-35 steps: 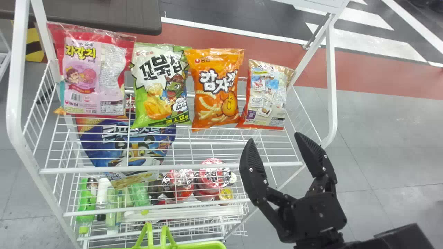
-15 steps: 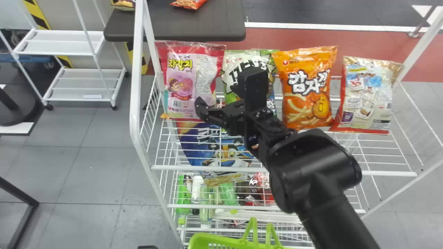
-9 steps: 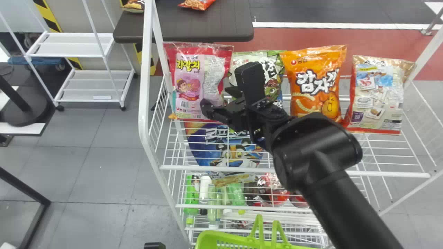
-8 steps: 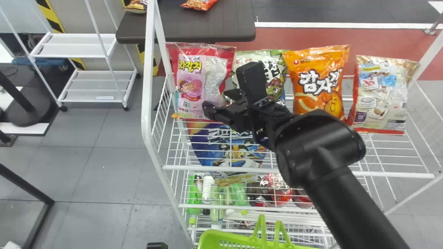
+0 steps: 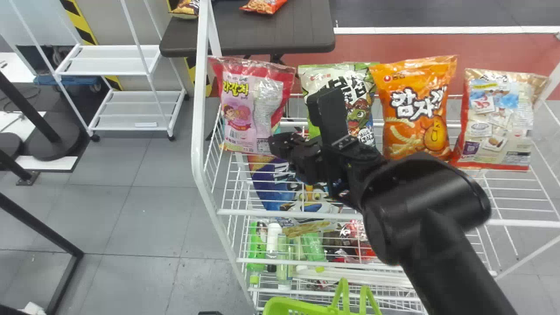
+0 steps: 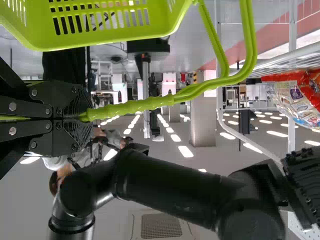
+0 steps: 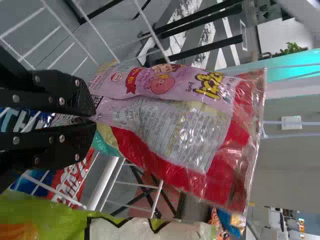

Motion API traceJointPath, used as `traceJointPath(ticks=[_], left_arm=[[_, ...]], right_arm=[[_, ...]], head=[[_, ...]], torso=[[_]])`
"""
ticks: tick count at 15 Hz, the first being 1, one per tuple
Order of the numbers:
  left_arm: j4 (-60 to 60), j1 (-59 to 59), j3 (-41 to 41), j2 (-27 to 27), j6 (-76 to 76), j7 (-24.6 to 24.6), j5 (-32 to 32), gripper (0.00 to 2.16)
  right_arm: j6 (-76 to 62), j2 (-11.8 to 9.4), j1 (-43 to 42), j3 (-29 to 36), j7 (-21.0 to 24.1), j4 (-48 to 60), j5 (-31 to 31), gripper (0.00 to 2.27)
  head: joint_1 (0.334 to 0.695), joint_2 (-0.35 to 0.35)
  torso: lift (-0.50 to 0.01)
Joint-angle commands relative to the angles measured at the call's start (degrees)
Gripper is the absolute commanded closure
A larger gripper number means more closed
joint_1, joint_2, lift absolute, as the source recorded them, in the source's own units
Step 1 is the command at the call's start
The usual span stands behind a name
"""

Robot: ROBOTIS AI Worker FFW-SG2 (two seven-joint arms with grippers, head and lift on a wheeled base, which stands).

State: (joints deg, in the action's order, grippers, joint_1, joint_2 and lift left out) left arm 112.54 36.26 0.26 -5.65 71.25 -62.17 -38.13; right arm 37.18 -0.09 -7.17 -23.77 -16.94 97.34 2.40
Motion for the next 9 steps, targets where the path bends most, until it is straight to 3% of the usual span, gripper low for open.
traceJointPath(ticks=[1,2,4,6,7,9], left_arm=[[0.7,0.4,0.0,0.0,-0.1,0.3,0.2,1.13],[1.4,1.0,0.1,0.0,-0.3,0.6,0.2,1.13],[2.7,1.5,0.7,0.2,-0.1,1.4,0.2,1.13],[4.0,2.1,1.5,0.6,-0.1,2.0,0.2,1.13],[4.4,2.2,1.7,0.6,-0.1,2.1,0.2,1.13],[5.2,2.3,2.6,1.0,-0.1,2.2,0.0,1.13]], right_arm=[[0.4,0.1,6.8,0.4,0.7,11.4,1.9,2.14],[-0.1,-0.5,10.6,3.5,1.3,16.5,5.8,2.14],[-2.9,-6.5,17.8,12.1,1.6,25.1,12.0,2.14],[-5.1,-11.0,27.4,21.3,0.7,34.2,14.9,2.14],[-4.9,-12.0,31.5,26.0,-0.1,37.7,15.8,2.14],[-7.7,-10.0,42.2,39.1,-7.1,42.9,20.6,2.14]], head=[[0.695,0.086],[0.695,0.094],[0.695,0.089],[0.695,-0.014],[0.695,-0.139],[0.695,-0.270]], torso=[[0.000],[0.000],[0.000],[0.000],[0.000],[0.000]])
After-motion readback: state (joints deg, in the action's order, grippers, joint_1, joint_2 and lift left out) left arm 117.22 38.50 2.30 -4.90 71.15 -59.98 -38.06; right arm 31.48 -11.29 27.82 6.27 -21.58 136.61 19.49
